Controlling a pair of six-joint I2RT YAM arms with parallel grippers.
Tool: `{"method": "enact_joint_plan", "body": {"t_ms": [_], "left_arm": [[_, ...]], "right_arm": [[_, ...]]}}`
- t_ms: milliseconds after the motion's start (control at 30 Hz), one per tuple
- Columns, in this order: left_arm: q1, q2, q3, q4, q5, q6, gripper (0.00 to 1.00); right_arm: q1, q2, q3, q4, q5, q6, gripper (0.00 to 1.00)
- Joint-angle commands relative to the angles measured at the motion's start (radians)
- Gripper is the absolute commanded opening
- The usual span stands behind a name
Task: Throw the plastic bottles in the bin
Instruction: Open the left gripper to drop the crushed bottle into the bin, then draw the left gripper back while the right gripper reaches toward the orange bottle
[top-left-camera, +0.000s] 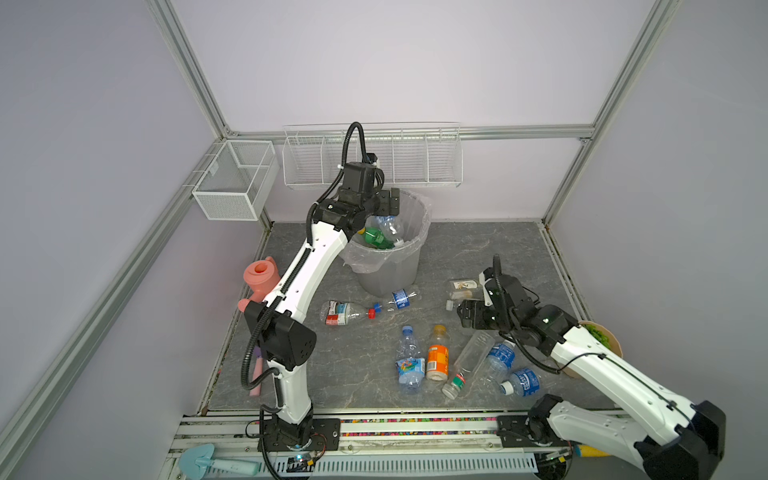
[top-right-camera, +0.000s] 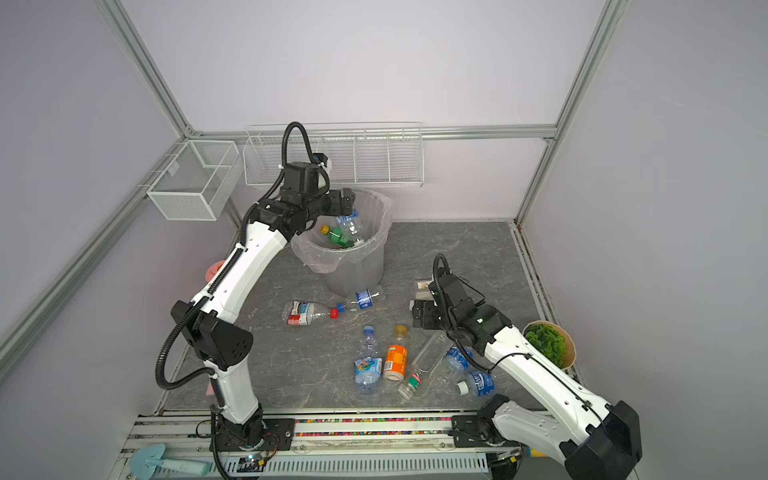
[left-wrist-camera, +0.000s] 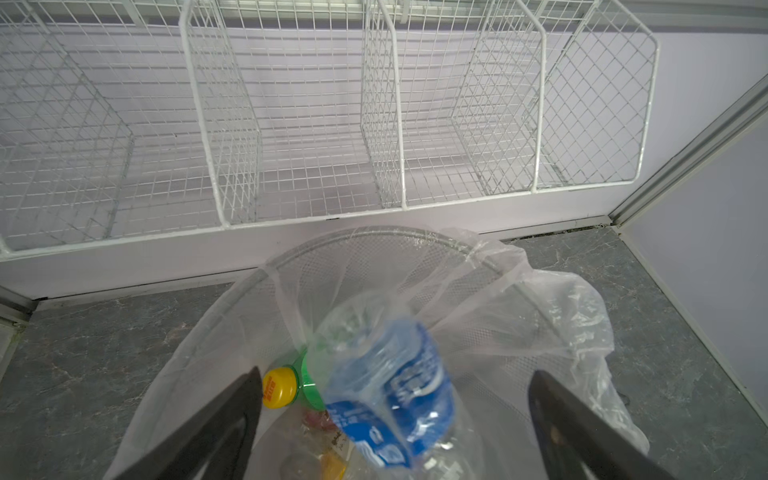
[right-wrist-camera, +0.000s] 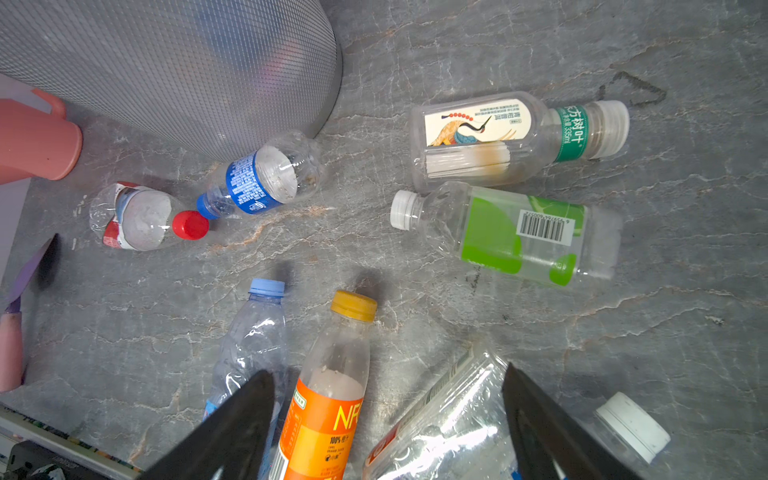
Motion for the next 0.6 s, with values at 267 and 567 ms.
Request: {"method": "enact_joint_plan", "body": {"t_ms": [267, 567], "left_arm": [[-0.016, -0.295, -0.109, 0.181, 0.004, -0.010, 0.99], [-0.017, -0.547, -0.333, 0.371, 0.012, -0.015, 0.98]], "right_arm": [[-0.007, -0.029, -0.018, -0.030, 0.015, 0.012, 0.88], [-0.006, -0.035, -0.018, -0.032, 0.011, 0.015, 0.88]]}}
